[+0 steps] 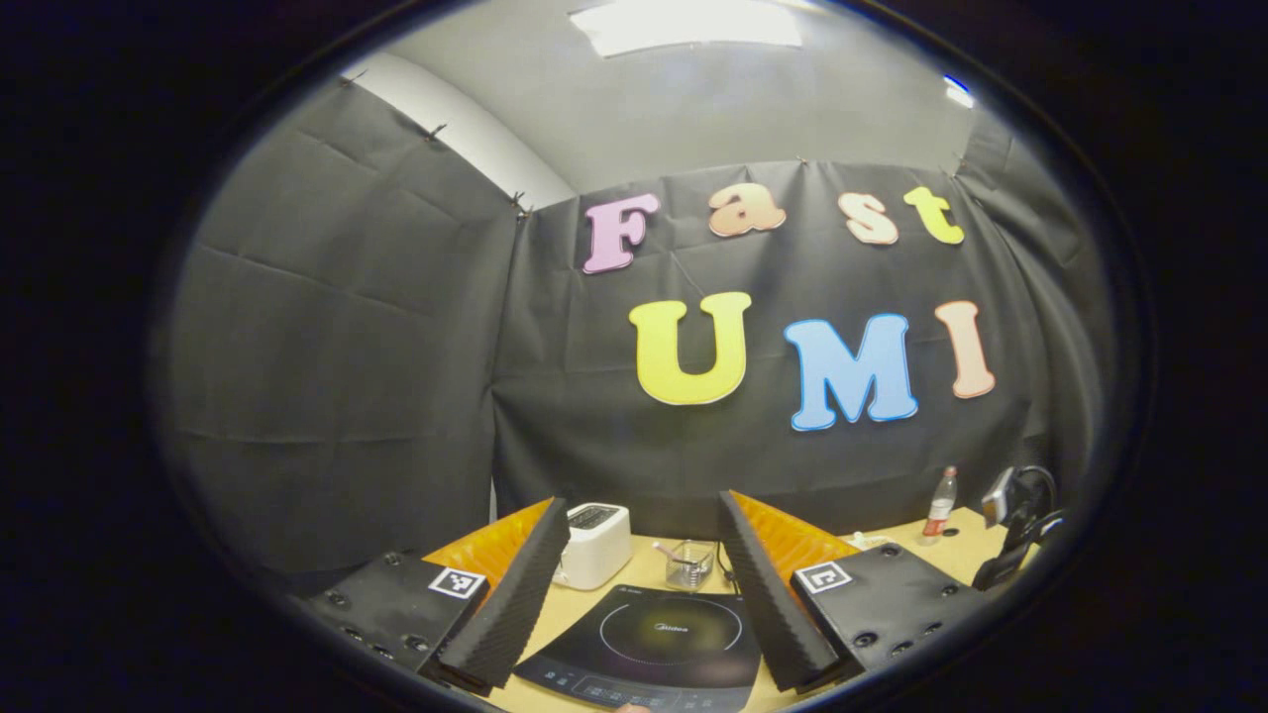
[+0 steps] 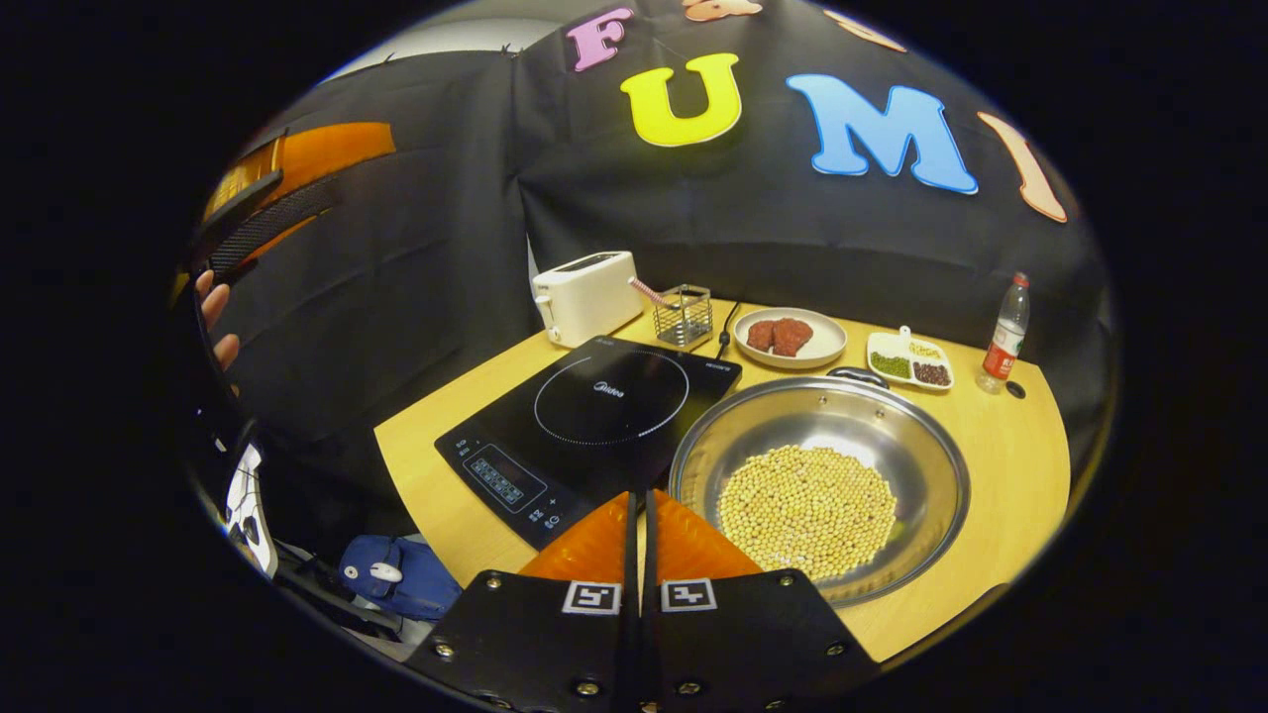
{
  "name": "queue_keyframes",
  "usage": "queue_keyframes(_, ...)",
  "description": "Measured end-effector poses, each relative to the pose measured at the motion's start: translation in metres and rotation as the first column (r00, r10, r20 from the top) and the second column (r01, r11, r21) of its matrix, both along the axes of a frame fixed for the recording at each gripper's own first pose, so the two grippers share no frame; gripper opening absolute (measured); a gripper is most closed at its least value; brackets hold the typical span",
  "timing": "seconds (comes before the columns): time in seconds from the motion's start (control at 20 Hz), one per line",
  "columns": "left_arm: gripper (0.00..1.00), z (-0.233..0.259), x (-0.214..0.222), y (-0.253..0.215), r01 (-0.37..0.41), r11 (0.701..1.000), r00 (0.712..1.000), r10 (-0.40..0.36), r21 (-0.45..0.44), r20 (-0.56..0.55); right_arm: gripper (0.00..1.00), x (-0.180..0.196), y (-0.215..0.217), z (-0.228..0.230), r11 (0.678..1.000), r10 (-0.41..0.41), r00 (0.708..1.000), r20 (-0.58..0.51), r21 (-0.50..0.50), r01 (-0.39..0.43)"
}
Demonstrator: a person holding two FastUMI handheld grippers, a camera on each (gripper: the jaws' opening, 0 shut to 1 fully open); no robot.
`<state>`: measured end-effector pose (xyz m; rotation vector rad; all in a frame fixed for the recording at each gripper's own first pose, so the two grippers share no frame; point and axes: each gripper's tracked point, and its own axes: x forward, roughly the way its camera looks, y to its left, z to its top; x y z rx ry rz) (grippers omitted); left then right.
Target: First push the handle of the pot to place it horizontally, then grasp the pot with both hands and set it on the induction cooktop.
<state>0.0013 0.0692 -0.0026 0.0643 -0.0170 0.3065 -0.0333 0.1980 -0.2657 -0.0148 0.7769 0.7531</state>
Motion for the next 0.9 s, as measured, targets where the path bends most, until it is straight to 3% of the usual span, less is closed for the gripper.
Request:
queue_keyframes(0.4,1.00,-0.011,0.004,0.000,0.001,1.000,1.000,-0.001,-0.004,-0.020,0.01,-0.021,-0.008,-0.046,0.998,0.013,0.988,-0.151,-0.059,-0.022)
queue_keyframes(0.9,0.98,-0.015,0.013,-0.002,0.020,1.000,1.000,-0.020,-0.010,-0.022,0.01,-0.021,-0.015,-0.065,0.997,-0.038,0.971,-0.235,-0.075,0.021)
